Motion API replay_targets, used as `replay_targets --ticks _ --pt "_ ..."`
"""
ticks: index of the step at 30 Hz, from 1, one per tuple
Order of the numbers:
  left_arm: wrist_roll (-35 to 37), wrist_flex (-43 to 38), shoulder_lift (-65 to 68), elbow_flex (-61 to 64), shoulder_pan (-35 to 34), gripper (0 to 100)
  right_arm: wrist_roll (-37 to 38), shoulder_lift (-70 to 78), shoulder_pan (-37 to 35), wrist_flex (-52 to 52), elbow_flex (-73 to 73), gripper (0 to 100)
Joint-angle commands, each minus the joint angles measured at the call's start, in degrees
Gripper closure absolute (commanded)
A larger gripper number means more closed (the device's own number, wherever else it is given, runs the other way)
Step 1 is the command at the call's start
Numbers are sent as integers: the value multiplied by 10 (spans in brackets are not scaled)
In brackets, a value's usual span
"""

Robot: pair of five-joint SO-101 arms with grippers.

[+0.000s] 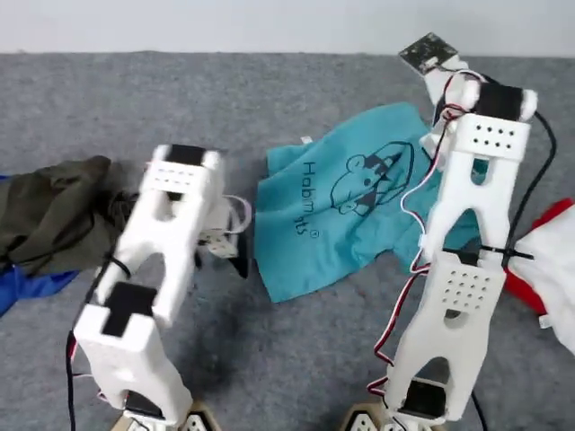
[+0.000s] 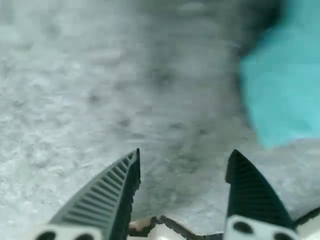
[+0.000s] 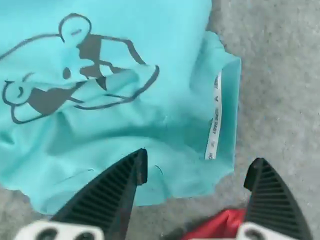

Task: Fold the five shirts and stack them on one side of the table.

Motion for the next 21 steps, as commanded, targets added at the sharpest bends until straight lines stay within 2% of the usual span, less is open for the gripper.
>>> replay_targets --ticks 1,4,8,12,17,21 --pt "-4 17 -83 -4 125 731 10 -28 38 25 40 677" --pt "-18 14 -101 -7 202 703 37 -45 57 25 136 677" --pt "-121 13 -76 -4 252 678 58 -75 83 24 257 677" --pt "-205 -15 -23 -7 256 717 59 -106 103 24 317 677" --pt "-321 -74 34 -7 255 837 60 -154 123 24 345 677" --pt "-351 -104 78 -11 253 858 60 -198 124 24 382 677"
